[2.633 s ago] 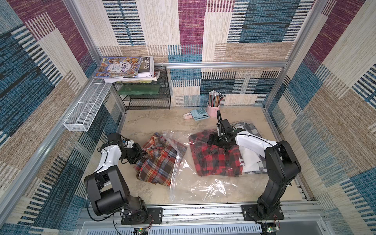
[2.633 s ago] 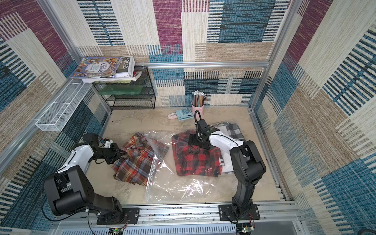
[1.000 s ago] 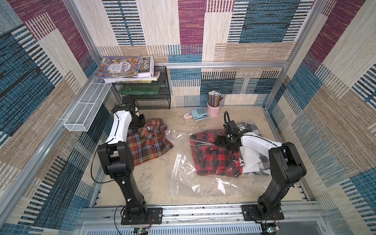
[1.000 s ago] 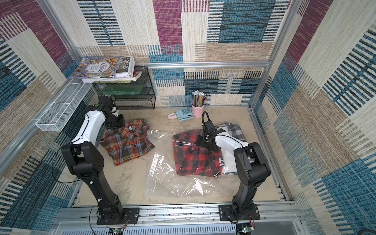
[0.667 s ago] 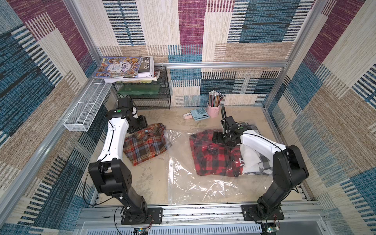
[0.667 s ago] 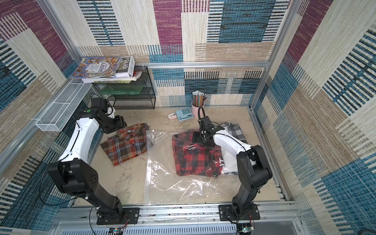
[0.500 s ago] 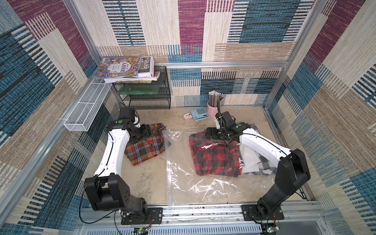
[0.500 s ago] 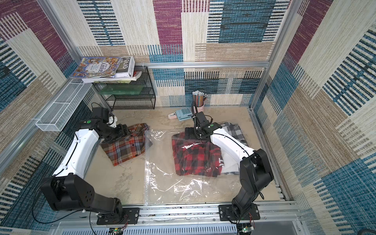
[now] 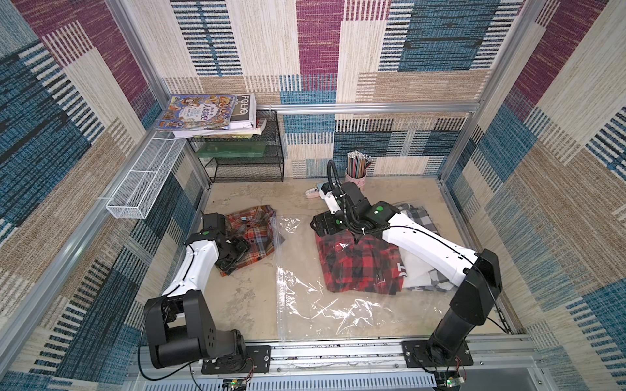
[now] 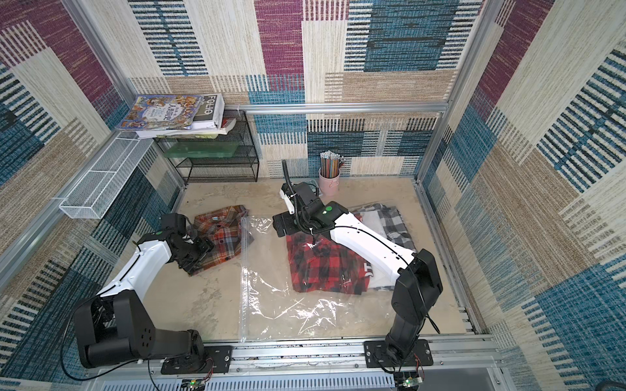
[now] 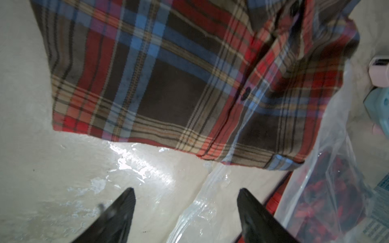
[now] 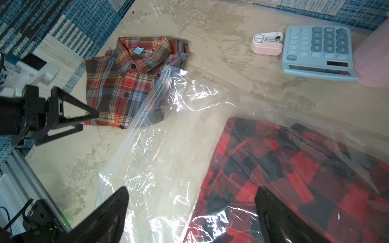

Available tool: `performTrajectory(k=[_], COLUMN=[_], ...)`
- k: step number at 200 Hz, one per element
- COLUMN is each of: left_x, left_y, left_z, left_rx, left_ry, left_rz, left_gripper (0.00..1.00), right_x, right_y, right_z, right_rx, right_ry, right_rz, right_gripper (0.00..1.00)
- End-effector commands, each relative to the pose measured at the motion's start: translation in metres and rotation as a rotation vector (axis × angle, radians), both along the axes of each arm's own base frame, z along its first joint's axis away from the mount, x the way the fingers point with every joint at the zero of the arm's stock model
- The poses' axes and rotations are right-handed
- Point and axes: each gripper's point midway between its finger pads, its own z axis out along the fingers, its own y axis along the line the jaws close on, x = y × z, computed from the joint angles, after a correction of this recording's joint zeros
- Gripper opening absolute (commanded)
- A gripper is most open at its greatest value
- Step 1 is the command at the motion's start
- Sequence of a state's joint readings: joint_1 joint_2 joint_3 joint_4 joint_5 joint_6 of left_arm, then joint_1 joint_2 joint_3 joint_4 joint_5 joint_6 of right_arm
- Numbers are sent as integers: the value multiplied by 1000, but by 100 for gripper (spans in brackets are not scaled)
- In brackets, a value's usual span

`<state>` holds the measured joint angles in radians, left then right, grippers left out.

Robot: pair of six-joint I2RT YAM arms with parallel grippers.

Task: Take the shirt out of the vacuum bag
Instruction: Move the shirt at the center of the board.

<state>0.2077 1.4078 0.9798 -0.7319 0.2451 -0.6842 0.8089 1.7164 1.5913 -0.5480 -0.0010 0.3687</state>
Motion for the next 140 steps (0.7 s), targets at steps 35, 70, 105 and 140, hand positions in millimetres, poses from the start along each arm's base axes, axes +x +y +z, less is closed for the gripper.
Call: performTrajectory(k=[35,70,105,140], left_x=[17,18,20,28], left_y=[32,48,67,79], left_z=[-32,-51,-54,-65], left_rx=[66,126,203,253], left_ry=[46,108,163,244], left_rz=[115,118,58,-45], left_gripper=[78,78,78,78], right_x=[-17,-18,-22,-23], right_y=[21,24,20,17], right_z=[-6,-5,-12,-20], right_rx=[-27,-45,-66,-78], right_ry=[-18,-23,-14,-4], right_rz=[98,107,103,98], right_gripper=[96,96,96,96])
